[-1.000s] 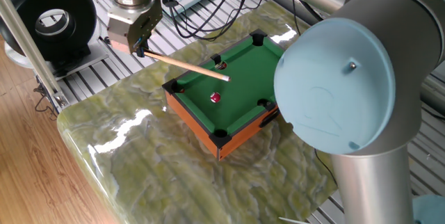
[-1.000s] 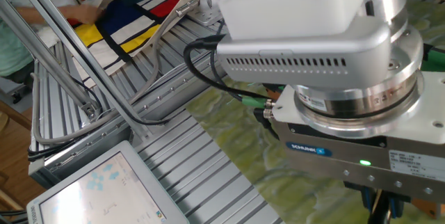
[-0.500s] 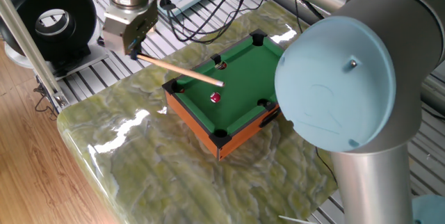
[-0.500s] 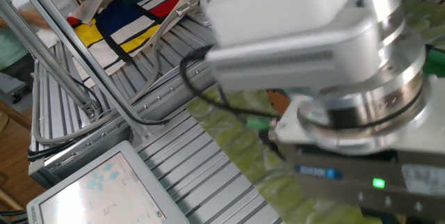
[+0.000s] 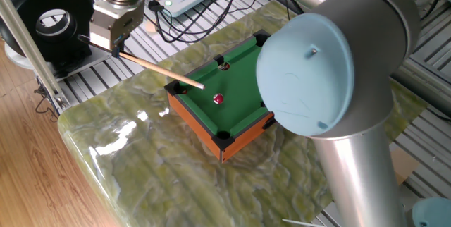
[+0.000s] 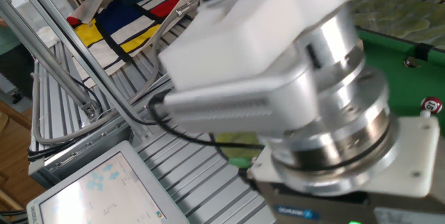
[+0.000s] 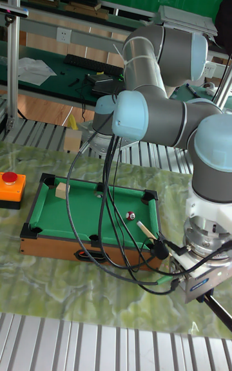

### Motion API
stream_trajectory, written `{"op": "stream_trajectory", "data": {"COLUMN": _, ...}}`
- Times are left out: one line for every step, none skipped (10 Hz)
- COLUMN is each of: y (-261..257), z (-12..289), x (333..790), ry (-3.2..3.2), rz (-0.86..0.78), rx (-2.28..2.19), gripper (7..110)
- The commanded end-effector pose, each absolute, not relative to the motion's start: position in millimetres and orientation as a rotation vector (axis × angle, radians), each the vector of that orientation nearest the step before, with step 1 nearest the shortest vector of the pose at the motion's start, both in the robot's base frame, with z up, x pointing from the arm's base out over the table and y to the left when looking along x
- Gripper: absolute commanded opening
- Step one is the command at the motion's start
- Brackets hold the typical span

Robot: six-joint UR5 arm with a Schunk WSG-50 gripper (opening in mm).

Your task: Hit the pool ball

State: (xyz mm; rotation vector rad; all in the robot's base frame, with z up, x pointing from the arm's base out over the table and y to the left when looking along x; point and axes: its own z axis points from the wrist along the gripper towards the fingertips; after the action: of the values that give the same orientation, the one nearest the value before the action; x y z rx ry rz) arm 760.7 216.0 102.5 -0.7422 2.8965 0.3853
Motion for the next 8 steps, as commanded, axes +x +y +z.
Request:
{"op": "stream_trajectory", "data": {"y": 212, "z": 104, "x": 767, "ry": 2.874, "rz": 0.367, "rx": -0.780, "gripper": 7}}
{"op": "stream_trajectory", "data": {"y": 217, "z": 105, "x": 755, "ry": 2.877, "rz": 0.391, "rx": -0.813, "gripper": 7}}
{"op": "stream_trajectory", "data": {"y": 222, "z": 101, "x": 748, "ry": 2.879, "rz": 0.387, "rx": -0.814, "gripper": 7}}
{"op": "stream_trajectory", "data": {"y": 218, "z": 93, "x": 741, "ry": 2.895, "rz": 0.344, "rx": -0.828, "gripper": 7}}
{"op": "stream_trajectory", "data": {"y": 220, "z": 89, "x": 735, "ry": 2.907, "rz": 0.339, "rx": -0.813, "gripper": 7}}
{"op": "stream_trajectory", "data": {"y": 223, "z": 89, "x": 734, "ry": 2.909, "rz": 0.362, "rx": -0.807, "gripper": 7}}
{"op": "stream_trajectory", "data": {"y": 226, "z": 90, "x": 733, "ry": 2.911, "rz": 0.383, "rx": -0.796, "gripper": 7}}
{"op": "stream_trajectory", "data": {"y": 225, "z": 89, "x": 732, "ry": 2.916, "rz": 0.378, "rx": -0.798, "gripper": 7}}
